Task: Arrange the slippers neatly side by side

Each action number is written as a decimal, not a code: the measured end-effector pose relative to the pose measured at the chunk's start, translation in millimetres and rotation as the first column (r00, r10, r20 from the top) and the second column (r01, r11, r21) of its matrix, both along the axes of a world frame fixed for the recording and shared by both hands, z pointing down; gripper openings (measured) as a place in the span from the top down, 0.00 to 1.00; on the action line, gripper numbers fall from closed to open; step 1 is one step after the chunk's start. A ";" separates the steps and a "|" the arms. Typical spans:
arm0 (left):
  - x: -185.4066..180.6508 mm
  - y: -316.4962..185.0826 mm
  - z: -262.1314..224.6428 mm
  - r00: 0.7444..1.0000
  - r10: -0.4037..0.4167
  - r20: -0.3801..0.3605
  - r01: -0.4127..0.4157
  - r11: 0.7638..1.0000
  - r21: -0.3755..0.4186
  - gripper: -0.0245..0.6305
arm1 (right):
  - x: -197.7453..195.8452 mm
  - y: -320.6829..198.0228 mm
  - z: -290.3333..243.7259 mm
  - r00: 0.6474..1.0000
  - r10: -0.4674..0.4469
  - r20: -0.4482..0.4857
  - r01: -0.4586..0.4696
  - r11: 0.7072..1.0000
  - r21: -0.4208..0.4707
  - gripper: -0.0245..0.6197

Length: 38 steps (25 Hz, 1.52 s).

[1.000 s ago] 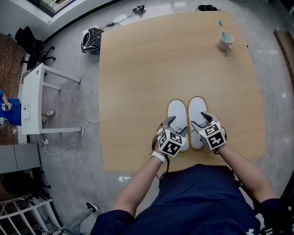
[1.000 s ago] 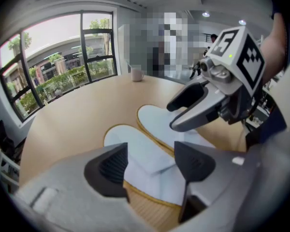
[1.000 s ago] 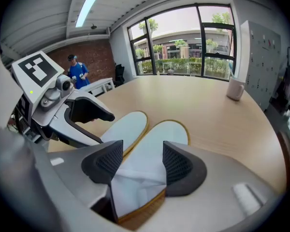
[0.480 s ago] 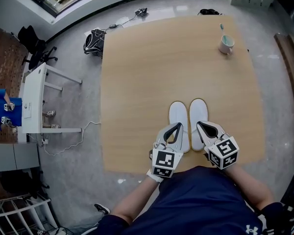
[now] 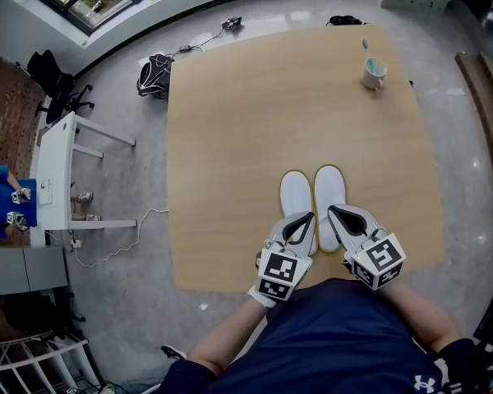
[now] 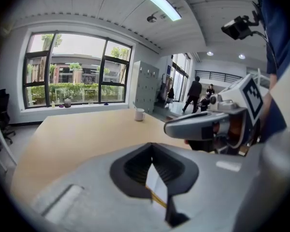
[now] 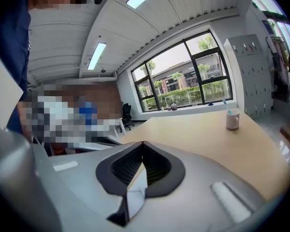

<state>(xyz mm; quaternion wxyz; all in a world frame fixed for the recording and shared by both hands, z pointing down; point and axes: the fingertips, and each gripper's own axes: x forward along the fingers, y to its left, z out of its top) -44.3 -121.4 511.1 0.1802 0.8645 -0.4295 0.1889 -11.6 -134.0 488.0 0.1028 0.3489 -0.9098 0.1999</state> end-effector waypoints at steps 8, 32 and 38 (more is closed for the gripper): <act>-0.7 1.5 3.6 1.000 0.005 0.004 -0.005 1.000 -0.018 0.96 | 3.9 -4.1 1.4 1.000 0.023 0.008 -0.023 1.000 -0.015 0.95; 2.9 6.5 8.9 1.000 -0.004 0.008 0.004 0.999 -0.041 0.96 | 5.6 -4.1 5.0 1.000 0.006 -0.024 -0.006 1.000 -0.013 0.95; 1.4 11.7 10.1 1.000 0.001 0.010 -0.001 0.999 -0.050 0.96 | 4.3 -0.8 4.9 1.000 0.008 -0.026 -0.009 1.000 -0.015 0.95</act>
